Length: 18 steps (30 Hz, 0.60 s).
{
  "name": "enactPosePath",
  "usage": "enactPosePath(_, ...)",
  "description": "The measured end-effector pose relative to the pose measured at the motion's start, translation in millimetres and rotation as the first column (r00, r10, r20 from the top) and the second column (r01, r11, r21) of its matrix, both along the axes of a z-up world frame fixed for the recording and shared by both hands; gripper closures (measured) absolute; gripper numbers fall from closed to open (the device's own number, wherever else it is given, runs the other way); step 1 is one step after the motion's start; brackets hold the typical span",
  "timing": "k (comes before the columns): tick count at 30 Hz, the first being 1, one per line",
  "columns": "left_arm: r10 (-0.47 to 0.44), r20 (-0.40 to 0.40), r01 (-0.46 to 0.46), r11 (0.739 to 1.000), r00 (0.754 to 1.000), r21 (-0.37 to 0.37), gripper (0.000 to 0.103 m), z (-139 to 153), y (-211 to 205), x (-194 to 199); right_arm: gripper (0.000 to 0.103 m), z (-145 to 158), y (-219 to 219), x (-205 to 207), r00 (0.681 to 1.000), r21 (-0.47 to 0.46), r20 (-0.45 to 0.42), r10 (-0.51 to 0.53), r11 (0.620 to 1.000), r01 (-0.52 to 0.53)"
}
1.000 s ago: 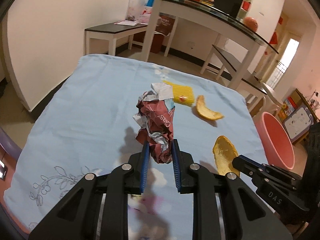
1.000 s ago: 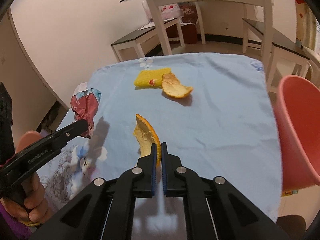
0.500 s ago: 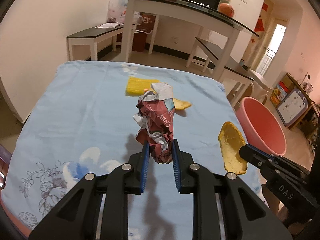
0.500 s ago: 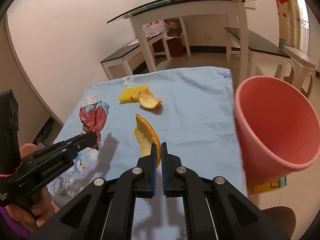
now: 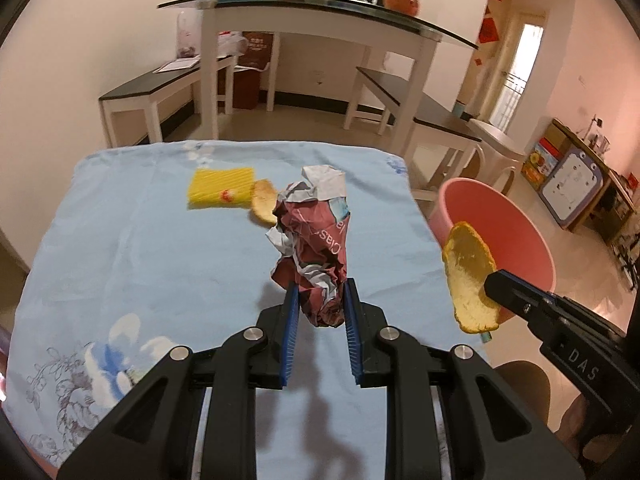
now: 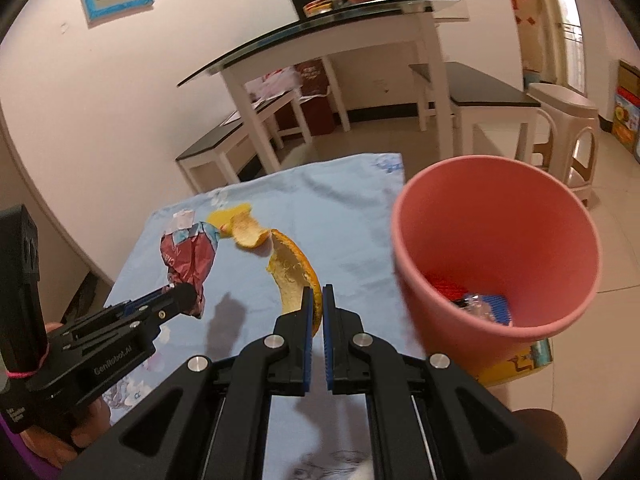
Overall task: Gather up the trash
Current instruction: 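Carry the crumpled wrapper and orange peel over the pink bucket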
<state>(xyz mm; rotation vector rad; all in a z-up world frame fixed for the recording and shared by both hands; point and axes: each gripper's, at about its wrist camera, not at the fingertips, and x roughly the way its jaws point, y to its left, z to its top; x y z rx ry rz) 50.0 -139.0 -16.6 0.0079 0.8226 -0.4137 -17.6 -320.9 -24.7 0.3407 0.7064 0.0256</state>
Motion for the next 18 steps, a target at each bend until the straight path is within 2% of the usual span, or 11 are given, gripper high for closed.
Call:
enactPosePath(11,-0.116,0.015,0.116,0.993,0.993,-0.011,0.081,4,-51,-3,0.099,8,-61,-17,0.987,0.013,0.026,-0.162,0.987,0.161)
enactPosePath(18,-0.221,0.040,0.222,0.975,0.975,-0.030,0.081,13,-91,-10,0.099,6,-98,-26,0.966,0.014,0.027,-0.256,0.967,0.256)
